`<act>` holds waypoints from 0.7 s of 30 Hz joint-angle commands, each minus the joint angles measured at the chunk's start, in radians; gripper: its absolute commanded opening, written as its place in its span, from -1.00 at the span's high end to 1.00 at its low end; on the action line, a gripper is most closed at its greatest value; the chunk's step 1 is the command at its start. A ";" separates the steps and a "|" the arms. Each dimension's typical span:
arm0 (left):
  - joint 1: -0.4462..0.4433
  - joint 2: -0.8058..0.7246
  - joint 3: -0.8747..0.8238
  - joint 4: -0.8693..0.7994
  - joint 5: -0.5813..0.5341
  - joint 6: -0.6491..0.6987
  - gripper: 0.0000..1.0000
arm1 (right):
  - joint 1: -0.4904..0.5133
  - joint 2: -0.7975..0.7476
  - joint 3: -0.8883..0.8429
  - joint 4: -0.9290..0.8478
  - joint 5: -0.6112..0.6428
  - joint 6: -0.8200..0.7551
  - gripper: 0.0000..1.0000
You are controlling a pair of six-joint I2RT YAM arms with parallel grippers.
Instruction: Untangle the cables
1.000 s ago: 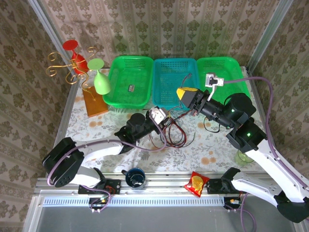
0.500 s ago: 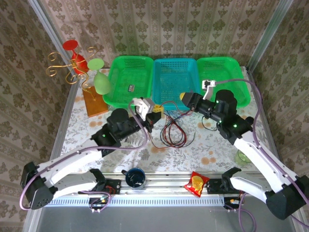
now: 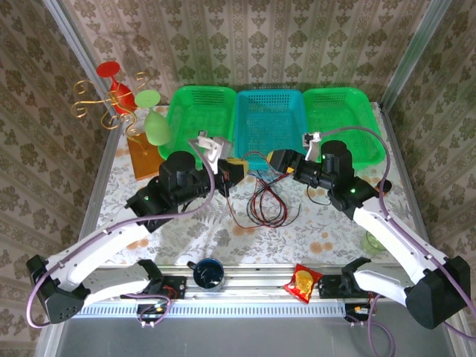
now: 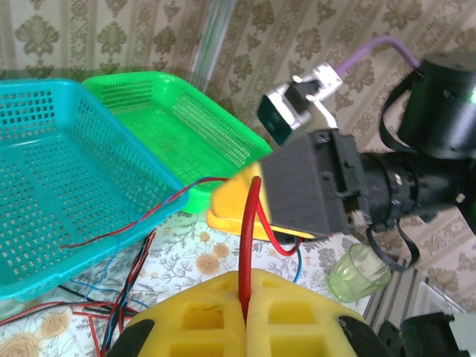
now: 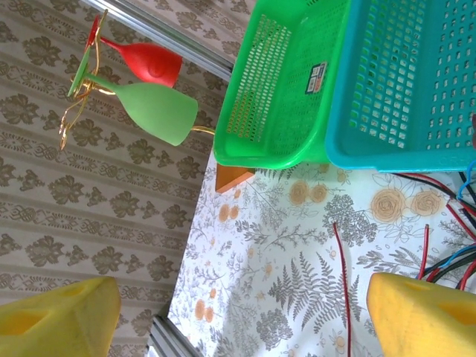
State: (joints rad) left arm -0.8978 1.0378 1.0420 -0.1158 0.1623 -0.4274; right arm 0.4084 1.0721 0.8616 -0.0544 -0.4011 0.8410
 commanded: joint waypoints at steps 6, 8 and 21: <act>0.031 0.093 0.153 -0.124 0.066 -0.111 1.00 | -0.036 -0.163 -0.045 -0.088 0.051 -0.044 -0.91; 0.031 0.120 0.185 -0.135 0.081 -0.117 1.00 | -0.046 -0.195 -0.051 -0.093 0.058 -0.055 -0.93; 0.024 0.178 0.223 -0.112 0.082 -0.137 1.00 | -0.085 -0.200 -0.078 -0.033 -0.109 -0.008 -1.00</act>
State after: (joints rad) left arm -0.8696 1.2137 1.2217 -0.2382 0.2287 -0.5472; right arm 0.3294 0.8619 0.8112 -0.1287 -0.4419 0.7788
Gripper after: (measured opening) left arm 0.047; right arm 0.999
